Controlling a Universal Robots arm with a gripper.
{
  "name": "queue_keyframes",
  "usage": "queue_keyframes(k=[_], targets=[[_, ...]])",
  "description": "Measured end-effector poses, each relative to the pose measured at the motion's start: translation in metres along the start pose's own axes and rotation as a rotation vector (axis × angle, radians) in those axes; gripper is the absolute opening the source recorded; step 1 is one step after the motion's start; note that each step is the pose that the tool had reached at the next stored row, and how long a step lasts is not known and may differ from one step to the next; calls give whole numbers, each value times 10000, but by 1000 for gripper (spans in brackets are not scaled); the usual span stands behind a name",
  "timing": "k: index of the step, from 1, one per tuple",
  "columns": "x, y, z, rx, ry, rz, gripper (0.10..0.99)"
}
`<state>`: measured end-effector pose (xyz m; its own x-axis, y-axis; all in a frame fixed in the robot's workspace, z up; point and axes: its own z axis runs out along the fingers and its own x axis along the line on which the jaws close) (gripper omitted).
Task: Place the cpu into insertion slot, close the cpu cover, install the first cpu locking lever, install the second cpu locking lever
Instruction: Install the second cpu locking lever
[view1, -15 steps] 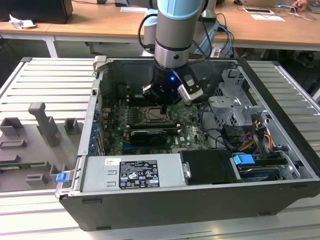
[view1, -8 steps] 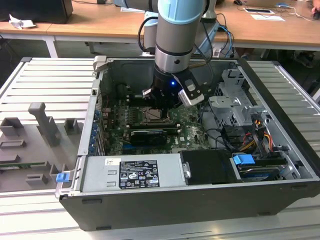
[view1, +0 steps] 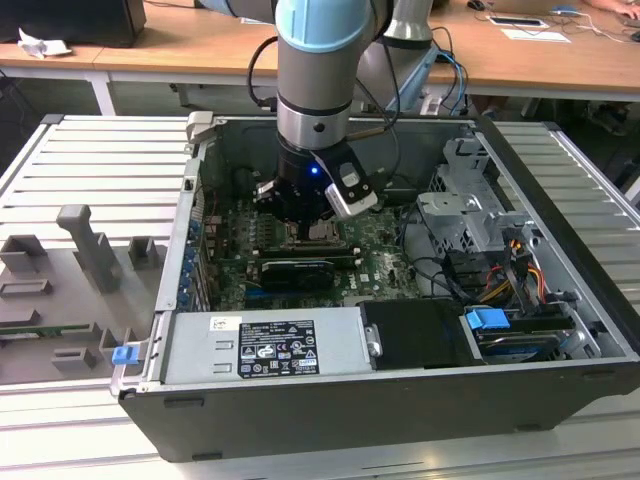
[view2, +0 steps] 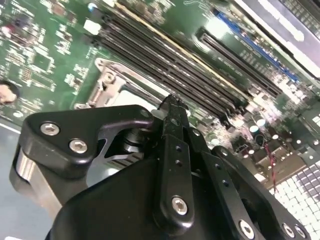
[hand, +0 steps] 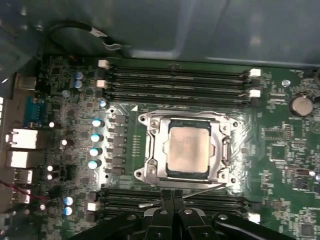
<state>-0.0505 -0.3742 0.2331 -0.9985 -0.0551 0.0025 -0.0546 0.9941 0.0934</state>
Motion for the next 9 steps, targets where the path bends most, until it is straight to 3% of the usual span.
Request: queue_keyframes(k=[5,8,9], targets=[[45,-9,119,0,-1,-2,106],[63,-68,137,-358,-21,-7,106],[138,-135,130,-671,-38,-9,106]])
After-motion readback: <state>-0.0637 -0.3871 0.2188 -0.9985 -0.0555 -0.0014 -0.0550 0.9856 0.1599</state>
